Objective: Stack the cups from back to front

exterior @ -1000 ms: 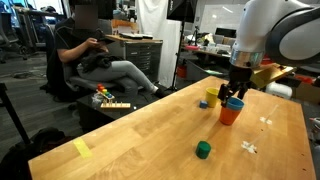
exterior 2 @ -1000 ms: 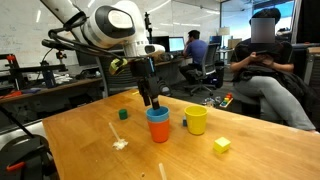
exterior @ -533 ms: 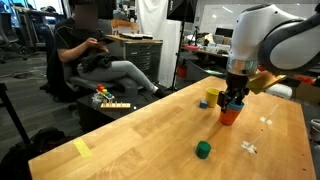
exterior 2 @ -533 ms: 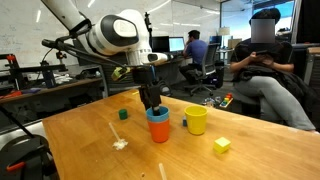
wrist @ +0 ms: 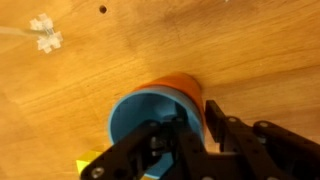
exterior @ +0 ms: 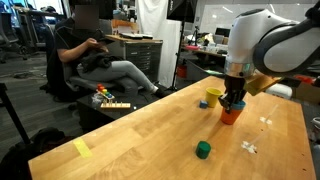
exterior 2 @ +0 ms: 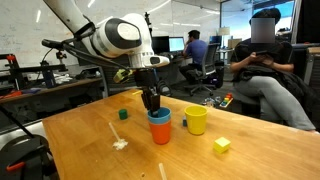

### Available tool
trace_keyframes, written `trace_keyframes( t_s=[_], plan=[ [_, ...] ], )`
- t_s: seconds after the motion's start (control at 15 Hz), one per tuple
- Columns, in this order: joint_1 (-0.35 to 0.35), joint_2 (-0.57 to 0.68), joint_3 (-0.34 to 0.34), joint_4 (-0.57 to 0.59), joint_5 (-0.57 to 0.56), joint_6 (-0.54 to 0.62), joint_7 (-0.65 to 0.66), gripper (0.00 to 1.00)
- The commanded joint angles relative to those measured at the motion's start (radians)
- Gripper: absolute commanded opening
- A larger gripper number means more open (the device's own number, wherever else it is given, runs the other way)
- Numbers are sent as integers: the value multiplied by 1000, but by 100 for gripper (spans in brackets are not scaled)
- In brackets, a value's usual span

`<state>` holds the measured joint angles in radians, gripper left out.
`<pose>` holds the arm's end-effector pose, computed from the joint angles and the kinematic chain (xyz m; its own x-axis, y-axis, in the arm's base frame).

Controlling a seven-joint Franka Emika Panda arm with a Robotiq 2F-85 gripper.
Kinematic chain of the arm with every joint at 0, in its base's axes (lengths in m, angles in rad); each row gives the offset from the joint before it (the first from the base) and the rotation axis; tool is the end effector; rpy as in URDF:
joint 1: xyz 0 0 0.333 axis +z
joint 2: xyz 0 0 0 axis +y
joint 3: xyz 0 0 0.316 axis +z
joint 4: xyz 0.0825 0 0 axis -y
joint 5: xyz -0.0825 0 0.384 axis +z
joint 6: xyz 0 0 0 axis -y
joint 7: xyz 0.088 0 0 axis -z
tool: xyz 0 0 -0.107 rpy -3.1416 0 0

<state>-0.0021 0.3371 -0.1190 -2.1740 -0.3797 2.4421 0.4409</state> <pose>0.5520 -0.0681 0.2310 0.9677 -0.2518 0.0095 -0.2444 -0.9290 0.2780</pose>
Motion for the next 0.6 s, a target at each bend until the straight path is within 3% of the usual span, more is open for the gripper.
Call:
trace_keyframes(
  t_s=[0.0, 0.53],
  plan=[
    [27, -1, -33, 29, -14, -48, -6, 0],
    [6, -118, -12, -9, 41, -92, -89, 2]
  ],
)
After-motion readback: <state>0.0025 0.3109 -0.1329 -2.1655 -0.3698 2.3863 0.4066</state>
